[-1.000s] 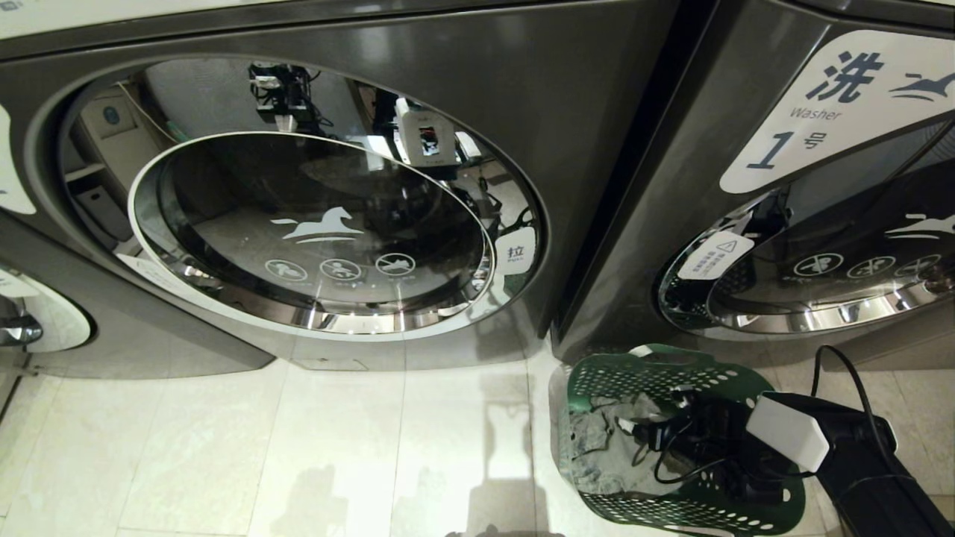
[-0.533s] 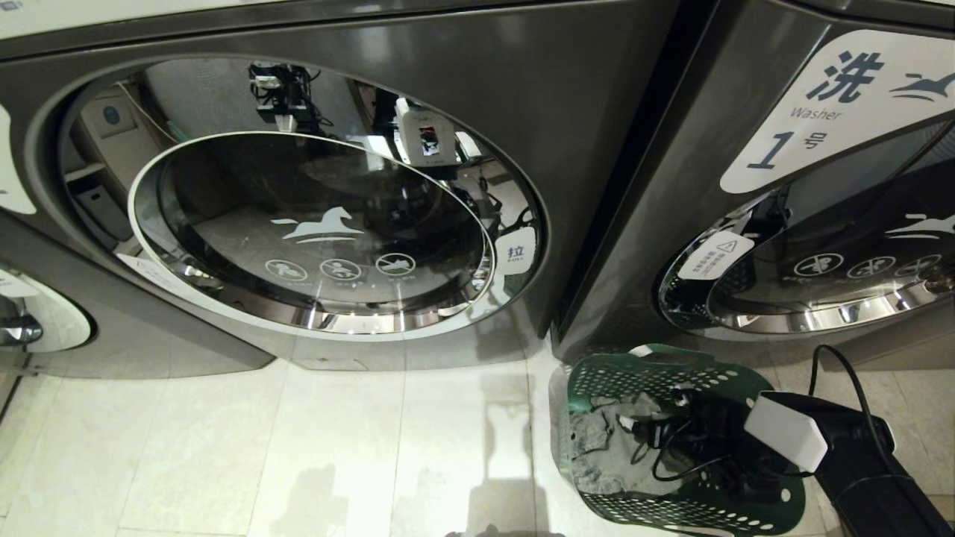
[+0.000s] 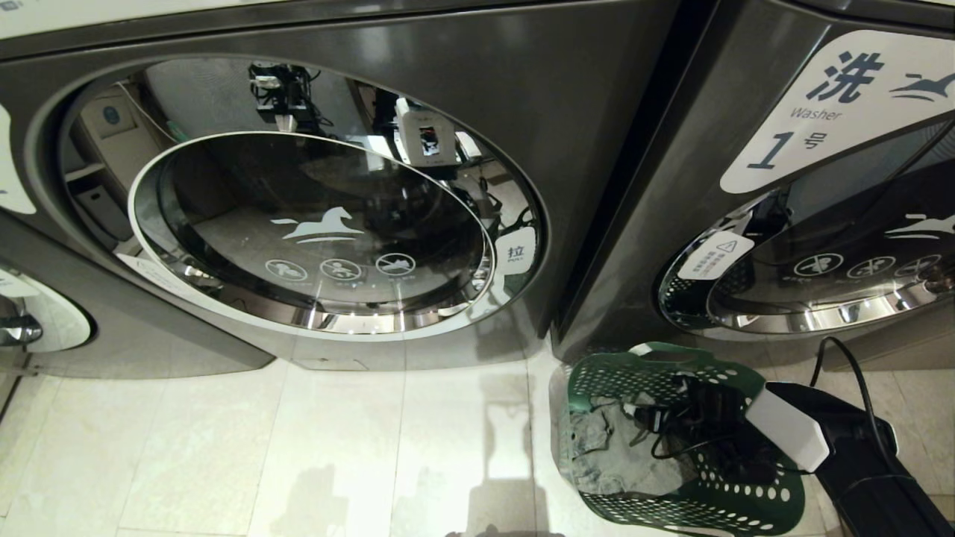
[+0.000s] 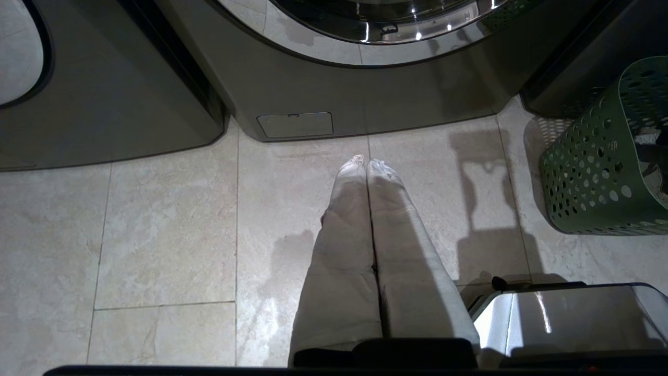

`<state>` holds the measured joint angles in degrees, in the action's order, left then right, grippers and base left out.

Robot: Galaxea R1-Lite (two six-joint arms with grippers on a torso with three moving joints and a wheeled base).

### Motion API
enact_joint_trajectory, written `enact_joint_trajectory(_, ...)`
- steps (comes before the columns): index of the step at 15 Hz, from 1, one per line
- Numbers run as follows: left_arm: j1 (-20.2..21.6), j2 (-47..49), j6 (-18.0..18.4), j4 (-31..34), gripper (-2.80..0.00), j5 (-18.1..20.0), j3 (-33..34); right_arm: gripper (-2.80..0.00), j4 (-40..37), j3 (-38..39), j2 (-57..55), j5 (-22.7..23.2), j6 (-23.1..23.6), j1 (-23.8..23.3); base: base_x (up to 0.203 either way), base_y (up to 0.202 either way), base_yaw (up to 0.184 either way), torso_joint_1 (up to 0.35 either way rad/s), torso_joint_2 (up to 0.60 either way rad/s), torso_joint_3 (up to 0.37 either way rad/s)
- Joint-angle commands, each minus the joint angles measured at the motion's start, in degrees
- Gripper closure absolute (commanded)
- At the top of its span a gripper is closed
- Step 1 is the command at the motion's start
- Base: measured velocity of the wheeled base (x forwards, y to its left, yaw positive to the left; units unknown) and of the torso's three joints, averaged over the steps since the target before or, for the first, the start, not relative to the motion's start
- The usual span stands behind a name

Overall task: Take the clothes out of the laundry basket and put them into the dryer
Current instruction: Take the clothes out of the basket

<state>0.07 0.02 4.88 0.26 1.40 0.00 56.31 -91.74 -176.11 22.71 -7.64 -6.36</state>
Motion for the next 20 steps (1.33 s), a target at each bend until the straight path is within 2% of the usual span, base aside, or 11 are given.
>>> enact_joint_trajectory(1, 0.01, -0.02, 0.05, 0.01, 0.00, 0.00, 0.00, -2.80, -4.73, -2.69, 0.06, 0.22, -1.52, -0.04, 0.000, 0.000, 0.000, 0.000, 0.00, 0.000)
enact_joint_trajectory(3, 0.01, -0.02, 0.05, 0.01, 0.00, 0.00, 0.00, -2.80, -7.34, -3.88, 0.06, 0.83, -4.73, 0.03, 0.000, 0.000, 0.000, 0.000, 0.00, 0.000)
enact_joint_trajectory(6, 0.01, -0.02, -0.04, 0.01, 0.00, 0.00, 0.00, -2.80, -8.02, -2.48, 0.06, 3.79, -4.94, 0.21, 0.000, 0.000, 0.000, 0.000, 0.00, 0.000)
enact_joint_trajectory(10, 0.01, -0.02, 0.05, 0.01, 0.00, 0.00, 0.00, -2.80, -11.27, -1.86, 0.06, 3.44, -4.22, 1.18, 0.000, 0.000, 0.000, 0.000, 0.00, 0.000)
enact_joint_trajectory(15, 0.01, -0.02, 0.05, 0.01, 0.00, 0.00, 0.00, -2.80, -10.55, -1.78, 0.06, 3.53, -5.50, 1.18, 0.000, 0.000, 0.000, 0.000, 0.00, 0.000)
enact_joint_trajectory(16, 0.01, -0.02, 0.05, 0.01, 0.00, 0.00, 0.00, -2.80, -9.87, -1.86, 0.06, 4.64, -6.43, 1.27, 0.000, 0.000, 0.000, 0.000, 0.00, 0.000)
enact_joint_trajectory(18, 0.01, -0.02, 0.05, 0.01, 0.00, 0.00, 0.00, -2.80, -8.47, -2.38, 0.13, 7.64, -11.51, 1.34, 0.000, 0.000, 0.000, 0.000, 0.00, 0.000)
enact_joint_trajectory(20, 0.01, -0.02, 0.02, 0.01, 0.00, 0.00, 0.00, -2.80, -8.33, -2.73, 0.15, 8.22, -16.20, 1.41, 0.000, 0.000, 0.000, 0.000, 0.00, 0.000)
